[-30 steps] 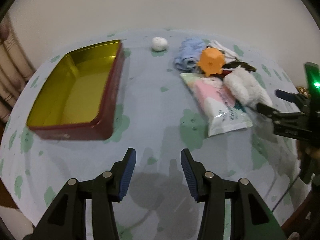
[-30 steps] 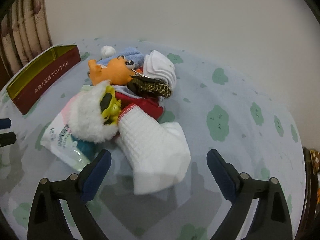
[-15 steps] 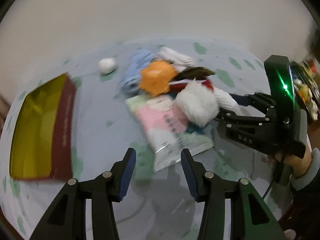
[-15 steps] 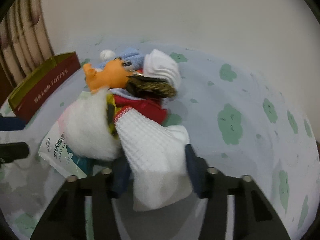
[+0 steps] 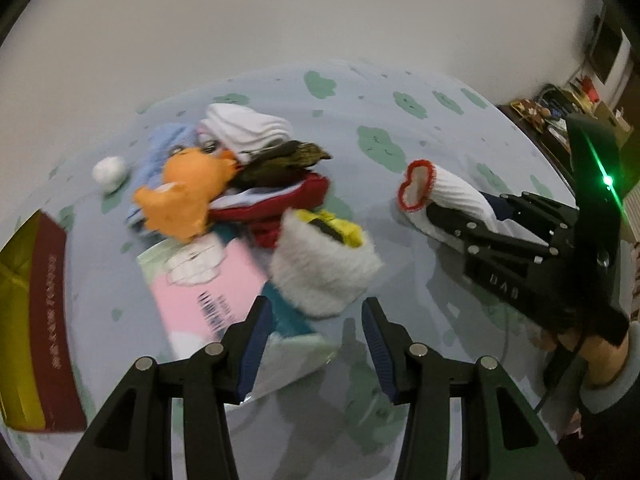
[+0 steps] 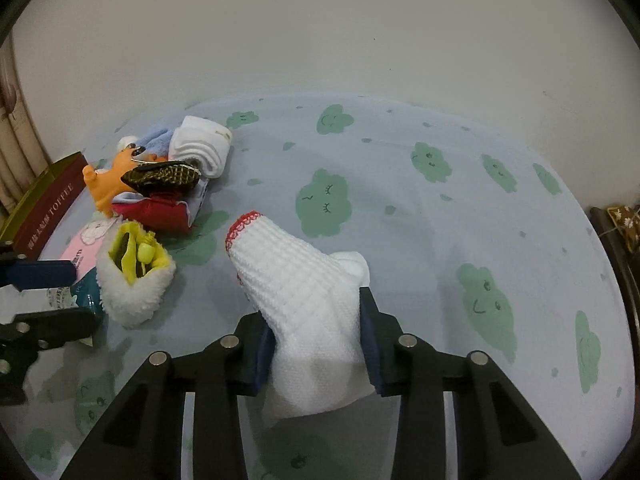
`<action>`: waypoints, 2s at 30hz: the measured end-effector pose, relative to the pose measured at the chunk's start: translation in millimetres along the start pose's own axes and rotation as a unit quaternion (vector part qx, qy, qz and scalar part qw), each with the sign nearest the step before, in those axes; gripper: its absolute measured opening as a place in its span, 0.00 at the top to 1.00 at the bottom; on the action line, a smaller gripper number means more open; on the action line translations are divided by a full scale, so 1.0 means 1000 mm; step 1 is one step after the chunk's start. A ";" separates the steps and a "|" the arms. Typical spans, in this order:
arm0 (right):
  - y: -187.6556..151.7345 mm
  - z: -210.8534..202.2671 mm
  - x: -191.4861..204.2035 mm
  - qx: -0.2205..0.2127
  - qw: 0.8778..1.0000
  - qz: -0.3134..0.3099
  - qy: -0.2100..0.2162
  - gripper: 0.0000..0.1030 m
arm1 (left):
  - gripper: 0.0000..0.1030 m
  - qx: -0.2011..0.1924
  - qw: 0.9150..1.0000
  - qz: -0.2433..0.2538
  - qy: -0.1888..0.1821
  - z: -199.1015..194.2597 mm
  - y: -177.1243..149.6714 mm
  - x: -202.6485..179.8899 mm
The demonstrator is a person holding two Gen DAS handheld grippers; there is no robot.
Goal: Organize soft objects
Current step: 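Grasp the white fluffy sock with left gripper while right grasps white waffle sock, then carry the white fluffy sock with the left gripper into the tin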
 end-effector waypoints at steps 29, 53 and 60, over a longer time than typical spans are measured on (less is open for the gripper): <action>-0.004 0.001 -0.003 0.002 1.000 0.013 0.017 0.61 | 0.62 -0.014 0.999 -0.023 0.034 0.040 0.035 -0.003; -0.004 0.003 -0.002 0.003 1.000 0.011 0.015 0.61 | 0.63 -0.069 0.988 -0.088 0.110 -0.060 0.024 0.107; -0.004 0.004 -0.001 0.004 1.000 0.008 0.012 0.61 | 0.63 -0.075 0.974 -0.133 0.169 -0.078 0.014 0.178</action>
Point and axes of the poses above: each gripper's, at about its wrist camera, not at the fingertips, and z roughly the way its jaws point, x to its left, y to its top, the point moved 3 cm from there along z, roughly the way its jaws point, and after that the axes turned 1 degree about -z, right-handed, at the moved point
